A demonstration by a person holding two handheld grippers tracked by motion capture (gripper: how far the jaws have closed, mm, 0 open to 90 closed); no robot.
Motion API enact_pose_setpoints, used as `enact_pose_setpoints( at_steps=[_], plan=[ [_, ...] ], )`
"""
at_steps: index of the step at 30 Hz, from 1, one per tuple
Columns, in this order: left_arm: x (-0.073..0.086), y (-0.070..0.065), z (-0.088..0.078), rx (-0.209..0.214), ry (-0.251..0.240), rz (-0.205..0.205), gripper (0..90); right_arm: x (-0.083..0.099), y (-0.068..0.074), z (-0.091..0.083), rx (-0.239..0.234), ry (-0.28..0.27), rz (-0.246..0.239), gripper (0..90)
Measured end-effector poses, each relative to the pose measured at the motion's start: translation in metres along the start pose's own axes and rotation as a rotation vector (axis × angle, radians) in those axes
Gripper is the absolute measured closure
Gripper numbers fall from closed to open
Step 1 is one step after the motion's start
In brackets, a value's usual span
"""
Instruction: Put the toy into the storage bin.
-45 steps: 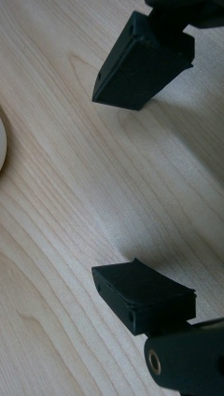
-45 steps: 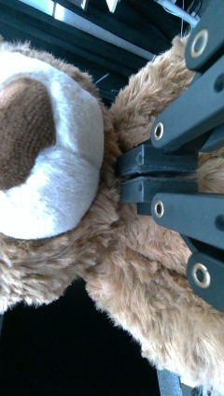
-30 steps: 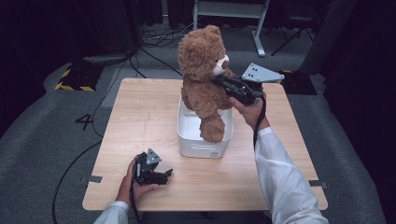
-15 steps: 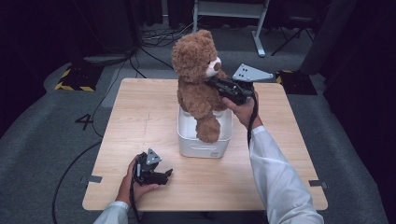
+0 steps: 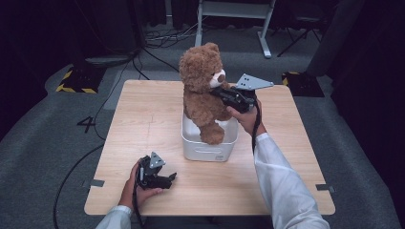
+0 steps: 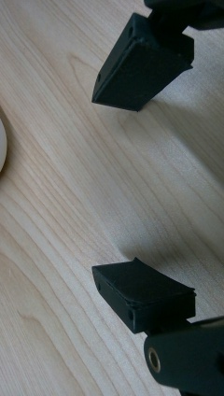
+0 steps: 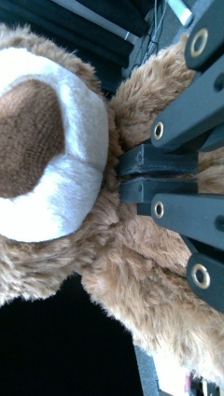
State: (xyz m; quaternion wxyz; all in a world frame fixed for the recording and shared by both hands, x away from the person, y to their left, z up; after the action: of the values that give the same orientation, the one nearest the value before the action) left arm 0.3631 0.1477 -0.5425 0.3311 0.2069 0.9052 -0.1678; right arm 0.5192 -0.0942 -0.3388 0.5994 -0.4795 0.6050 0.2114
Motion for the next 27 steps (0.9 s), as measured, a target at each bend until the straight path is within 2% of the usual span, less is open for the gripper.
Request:
enact_pose_setpoints(
  at_steps=[4,11,15,25,26,27],
  plan=[
    [0.000,0.000,0.000,0.000,0.000,0.000,16.1,0.007,0.000,0.001,-0.003,0.011,0.005,86.9],
    [0.000,0.000,0.000,0.001,0.000,0.000,16.1,0.028,0.005,0.005,-0.035,0.044,0.001,86.5],
    [0.000,0.000,0.000,0.001,0.000,0.000,16.1,0.029,0.006,0.003,-0.041,0.048,-0.002,85.8],
    [0.000,0.000,0.000,0.003,0.001,0.001,16.1,0.038,0.008,0.003,-0.077,0.135,-0.028,84.9],
    [0.000,0.000,0.000,0.003,0.002,0.003,16.1,0.038,0.007,0.001,-0.072,0.115,-0.021,90.0],
    [0.000,0.000,0.000,0.003,0.001,0.002,16.1,0.037,0.005,-0.002,-0.077,0.096,0.002,90.0]
  ],
)
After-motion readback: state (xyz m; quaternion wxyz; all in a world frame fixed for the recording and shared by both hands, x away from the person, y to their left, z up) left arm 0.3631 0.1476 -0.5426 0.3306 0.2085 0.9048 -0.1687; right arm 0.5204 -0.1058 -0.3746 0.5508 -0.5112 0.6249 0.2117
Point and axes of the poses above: each handheld gripper's, and its own axes: z roughly forward along the jaws, x roughly out of its underside, y roughly to its left, the point moved 5 cm from there along z, roughly forward along the jaws, and after that the axes turned 13 degrees about -z, right-handed, at the moved point
